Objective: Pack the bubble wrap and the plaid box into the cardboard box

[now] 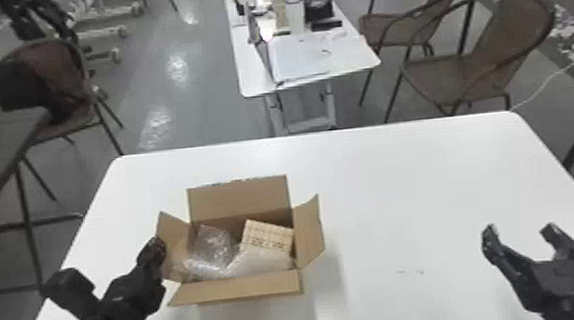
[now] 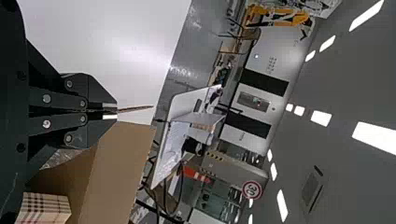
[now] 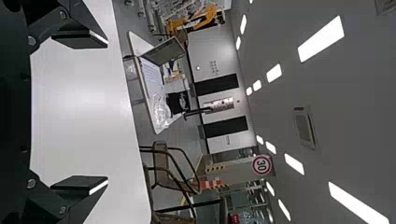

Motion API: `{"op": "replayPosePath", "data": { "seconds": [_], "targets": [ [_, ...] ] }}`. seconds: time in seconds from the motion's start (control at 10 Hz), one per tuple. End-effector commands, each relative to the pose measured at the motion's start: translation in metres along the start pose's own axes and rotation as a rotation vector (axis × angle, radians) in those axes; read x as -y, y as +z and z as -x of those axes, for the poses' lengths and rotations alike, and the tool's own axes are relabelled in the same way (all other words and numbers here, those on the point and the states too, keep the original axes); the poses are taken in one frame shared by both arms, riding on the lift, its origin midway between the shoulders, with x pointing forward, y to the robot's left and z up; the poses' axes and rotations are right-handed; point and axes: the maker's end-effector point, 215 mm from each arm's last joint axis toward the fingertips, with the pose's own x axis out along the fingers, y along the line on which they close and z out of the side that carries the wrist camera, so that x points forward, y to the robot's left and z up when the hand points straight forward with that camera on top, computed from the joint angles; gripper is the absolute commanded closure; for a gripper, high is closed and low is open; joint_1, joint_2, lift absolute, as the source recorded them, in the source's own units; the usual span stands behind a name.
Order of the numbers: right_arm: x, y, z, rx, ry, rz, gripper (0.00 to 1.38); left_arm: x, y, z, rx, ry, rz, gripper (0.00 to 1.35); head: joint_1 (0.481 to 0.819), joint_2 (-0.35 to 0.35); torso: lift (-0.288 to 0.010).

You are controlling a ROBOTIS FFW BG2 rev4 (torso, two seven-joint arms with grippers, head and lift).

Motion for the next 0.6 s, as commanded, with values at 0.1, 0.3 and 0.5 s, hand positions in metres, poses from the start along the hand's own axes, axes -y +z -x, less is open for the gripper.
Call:
{"op": "replayPosePath", "data": {
  "seconds": [0.1, 0.3, 0.5],
  "targets": [
    [-0.002, -0.004, -0.002, -0.012, 0.011, -0.004, 0.25, -0.009, 0.004, 0.001, 0.022, 0.041, 0.004, 1.13, 0.695, 0.140, -0.018],
    [-0.007, -0.007, -0.005, -0.021, 0.034, -0.012, 0.25, -0.032, 0.011, 0.012, 0.080, 0.136, 0.011, 1.13, 0.695, 0.156, -0.018],
    [-0.007, -0.010, -0.005, -0.032, 0.037, -0.022, 0.25, -0.054, 0.022, 0.026, 0.162, 0.238, 0.010, 1.13, 0.695, 0.196, -0.018]
  ]
}}
